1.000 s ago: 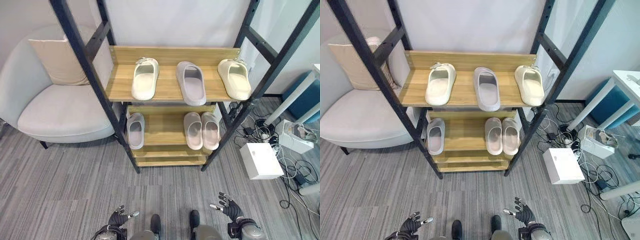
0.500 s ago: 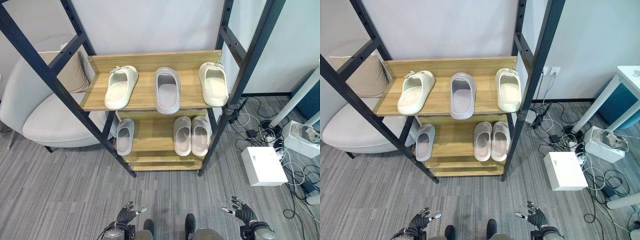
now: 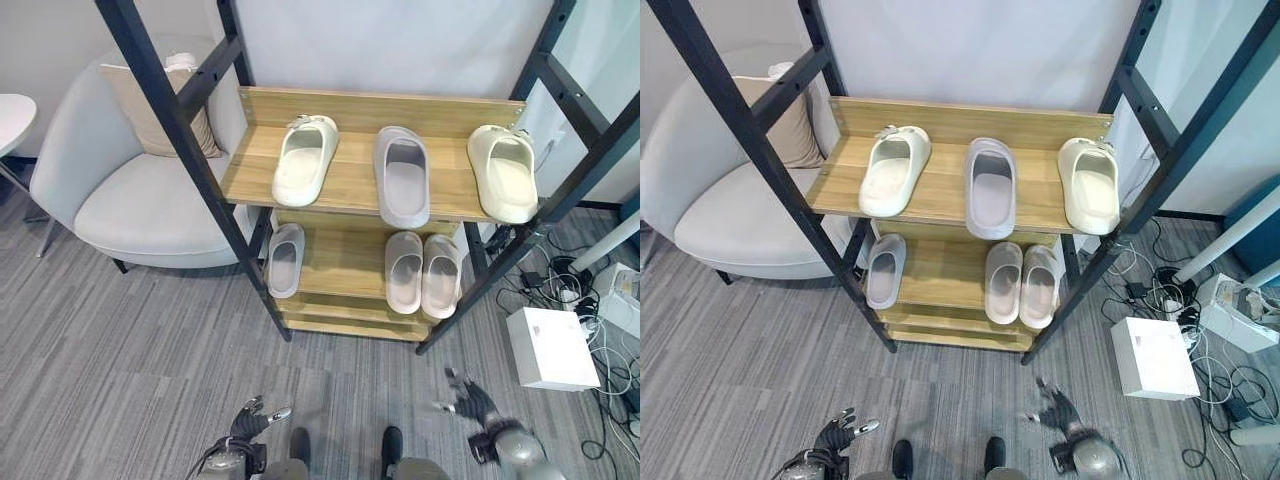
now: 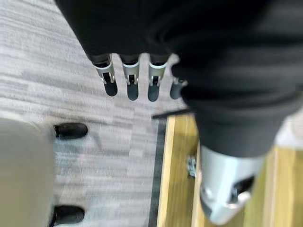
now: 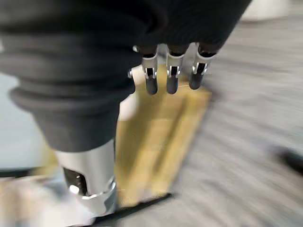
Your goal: Arrange the slippers neatly on the shoe rack.
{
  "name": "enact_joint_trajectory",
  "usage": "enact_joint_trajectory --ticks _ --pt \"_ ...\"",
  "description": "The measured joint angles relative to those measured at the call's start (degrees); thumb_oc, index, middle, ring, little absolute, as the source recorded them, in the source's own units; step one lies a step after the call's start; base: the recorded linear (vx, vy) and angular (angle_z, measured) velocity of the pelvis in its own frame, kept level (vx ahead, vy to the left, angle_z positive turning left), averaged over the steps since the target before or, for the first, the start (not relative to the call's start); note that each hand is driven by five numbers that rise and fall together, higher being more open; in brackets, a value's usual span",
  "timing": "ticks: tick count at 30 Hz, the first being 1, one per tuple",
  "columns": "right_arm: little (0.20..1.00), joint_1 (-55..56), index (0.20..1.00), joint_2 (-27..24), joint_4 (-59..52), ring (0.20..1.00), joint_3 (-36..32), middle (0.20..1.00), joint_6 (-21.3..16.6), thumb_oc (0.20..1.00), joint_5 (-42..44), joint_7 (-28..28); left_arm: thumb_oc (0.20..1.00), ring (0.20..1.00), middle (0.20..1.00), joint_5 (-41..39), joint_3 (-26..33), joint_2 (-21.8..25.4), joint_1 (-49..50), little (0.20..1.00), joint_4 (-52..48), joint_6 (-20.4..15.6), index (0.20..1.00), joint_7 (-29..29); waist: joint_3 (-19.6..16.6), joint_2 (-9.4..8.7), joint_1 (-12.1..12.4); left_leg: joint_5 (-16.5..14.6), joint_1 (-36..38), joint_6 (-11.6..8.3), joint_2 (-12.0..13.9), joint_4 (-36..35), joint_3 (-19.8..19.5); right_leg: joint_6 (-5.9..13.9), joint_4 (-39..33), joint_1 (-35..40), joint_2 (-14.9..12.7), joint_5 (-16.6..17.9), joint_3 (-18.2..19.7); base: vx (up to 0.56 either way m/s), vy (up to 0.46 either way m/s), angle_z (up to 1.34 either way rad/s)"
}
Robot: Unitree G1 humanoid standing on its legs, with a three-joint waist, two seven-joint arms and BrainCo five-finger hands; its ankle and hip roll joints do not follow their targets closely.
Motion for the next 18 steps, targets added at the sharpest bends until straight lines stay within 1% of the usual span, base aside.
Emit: enact_joint_trajectory --ticks 2,5,8,10,11,14,15,16,17,18 --pt "1.000 -1.68 1.000 0.08 0.88 1.000 -0.13 1.000 -0.39 1.000 0.04 -0.01 1.000 1.000 1.000 0.02 0.09 0.53 1.12 1.000 0.85 0.02 1.000 0.10 -0.83 -0.35 0.64 -0.05 0.08 0.06 -0.10 0.00 0.12 0.08 0.01 0.02 -0.09 -0.02 0.01 0.00 0.000 0.00" --pt "1.000 -1.86 1.000 0.33 4.14 1.000 0.01 1.000 0.09 1.000 0.02 0.02 1.000 1.000 1.000 0.07 0.09 0.69 1.57 1.000 1.18 0.08 1.000 0.09 -1.25 -0.51 1.13 -0.07 0.20 0.09 -0.08 0.00 0.11 0.10 0.01 0.13 -0.05 -0.01 0.07 0.00 -0.030 -0.01" --pt "1.000 0.20 1.000 1.15 7.32 1.000 -0.02 1.000 0.34 1.000 0.09 0.07 1.000 1.000 1.000 0.26 0.10 0.66 1.56 1.000 2.95 0.13 1.000 0.09 -2.22 -0.23 0.95 -0.07 0.42 0.10 0.09 0.00 0.16 0.31 0.00 0.23 0.10 -0.09 0.40 0.00 -0.114 -0.05" --pt "1.000 2.07 1.000 2.20 9.44 1.000 0.13 1.000 0.52 1.000 0.14 0.46 1.000 1.000 1.000 0.22 0.15 0.65 1.68 1.000 3.09 0.16 1.000 0.08 -2.79 0.03 0.91 -0.11 0.70 0.06 0.43 0.00 0.17 0.78 0.01 0.47 0.44 -0.61 0.54 -0.01 -0.149 -0.04" --pt "1.000 3.08 1.000 2.59 10.05 1.000 0.24 1.000 0.68 1.000 0.21 0.75 1.000 1.000 1.000 0.21 0.14 0.60 1.66 1.000 3.07 0.15 1.000 0.05 -2.95 0.27 0.84 -0.19 0.69 -0.08 0.76 0.01 0.21 0.71 0.01 0.42 0.80 -0.60 0.72 -0.02 -0.189 -0.03" --pt "1.000 4.88 1.000 4.39 12.48 1.000 0.22 1.000 0.94 1.000 2.57 0.81 1.000 1.000 1.000 -0.30 0.10 0.48 1.64 1.000 2.99 0.11 1.000 0.18 -2.98 0.72 0.84 -0.30 0.10 -0.96 1.84 1.41 0.14 -0.07 0.09 0.54 2.10 -0.89 1.38 -0.07 -0.183 -0.02" --pt "1.000 4.94 1.000 4.66 13.15 1.000 0.25 1.000 0.97 1.000 3.71 0.80 1.000 1.000 1.000 -0.35 0.08 0.32 1.67 1.000 2.98 0.13 1.000 0.34 -2.77 0.87 0.77 -0.75 -1.15 -1.61 2.25 3.75 -0.25 -1.11 0.68 0.13 2.64 -1.69 1.47 0.03 -0.060 0.12" --pt "1.000 4.96 1.000 4.46 13.95 1.000 0.57 1.000 1.29 1.000 4.86 0.78 1.000 1.000 1.000 -0.47 -0.03 -0.10 0.83 1.000 2.42 0.04 1.000 0.70 -2.43 1.22 0.81 -1.75 -2.98 -2.91 2.94 6.43 -1.85 -1.96 1.61 -0.76 3.08 -2.10 1.61 0.06 -0.070 0.16" --pt "1.000 4.85 1.000 4.38 14.45 1.000 0.55 1.000 1.29 1.000 5.27 0.69 1.000 1.000 1.000 -0.57 -0.16 -0.32 0.28 1.000 2.20 0.03 1.000 0.75 -2.28 1.36 0.84 -1.74 -3.34 -2.91 2.90 6.82 -2.44 -2.05 1.56 -0.81 3.30 -2.11 1.47 0.10 -0.034 0.24" --pt "1.000 4.82 1.000 3.84 15.04 1.000 0.45 1.000 1.31 1.000 6.35 0.61 1.000 1.000 1.000 -0.63 -0.43 -1.22 -0.40 1.000 2.16 0.02 1.000 0.75 -1.90 1.88 0.91 -2.13 -4.60 -3.38 3.25 7.25 -3.28 -2.16 1.49 -0.85 3.63 -2.18 1.28 0.18 0.012 0.20"
